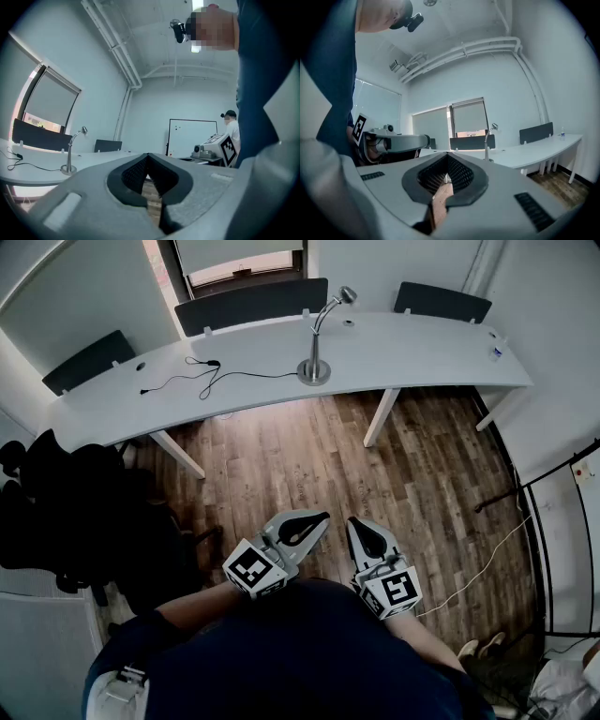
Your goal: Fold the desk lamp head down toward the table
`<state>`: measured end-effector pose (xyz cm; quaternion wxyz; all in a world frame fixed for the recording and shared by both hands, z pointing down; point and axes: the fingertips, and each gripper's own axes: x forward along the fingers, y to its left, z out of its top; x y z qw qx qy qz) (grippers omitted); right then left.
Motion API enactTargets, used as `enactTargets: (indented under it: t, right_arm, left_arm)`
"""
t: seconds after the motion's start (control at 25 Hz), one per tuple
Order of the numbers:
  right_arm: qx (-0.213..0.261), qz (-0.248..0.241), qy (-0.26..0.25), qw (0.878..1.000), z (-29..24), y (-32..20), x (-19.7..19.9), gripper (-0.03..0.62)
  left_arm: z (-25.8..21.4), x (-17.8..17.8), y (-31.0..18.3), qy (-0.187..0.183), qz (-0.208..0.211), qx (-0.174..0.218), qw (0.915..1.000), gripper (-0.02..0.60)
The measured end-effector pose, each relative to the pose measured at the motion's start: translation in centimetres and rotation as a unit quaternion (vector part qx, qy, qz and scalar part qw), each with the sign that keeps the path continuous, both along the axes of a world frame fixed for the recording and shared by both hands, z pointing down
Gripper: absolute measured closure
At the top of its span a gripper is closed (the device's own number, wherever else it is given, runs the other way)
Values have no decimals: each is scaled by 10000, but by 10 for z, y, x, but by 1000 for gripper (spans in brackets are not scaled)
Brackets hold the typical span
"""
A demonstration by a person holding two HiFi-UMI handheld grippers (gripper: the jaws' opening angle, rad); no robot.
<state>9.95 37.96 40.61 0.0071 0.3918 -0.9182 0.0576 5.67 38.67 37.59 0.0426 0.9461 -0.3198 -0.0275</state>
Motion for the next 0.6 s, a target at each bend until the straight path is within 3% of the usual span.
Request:
enactTargets:
  t: [0.6]
  right_arm:
    - [43,-1,-107,9999,1,1,-1,585]
  left_arm:
    - [4,0,-2,-36,34,-8,10000,577]
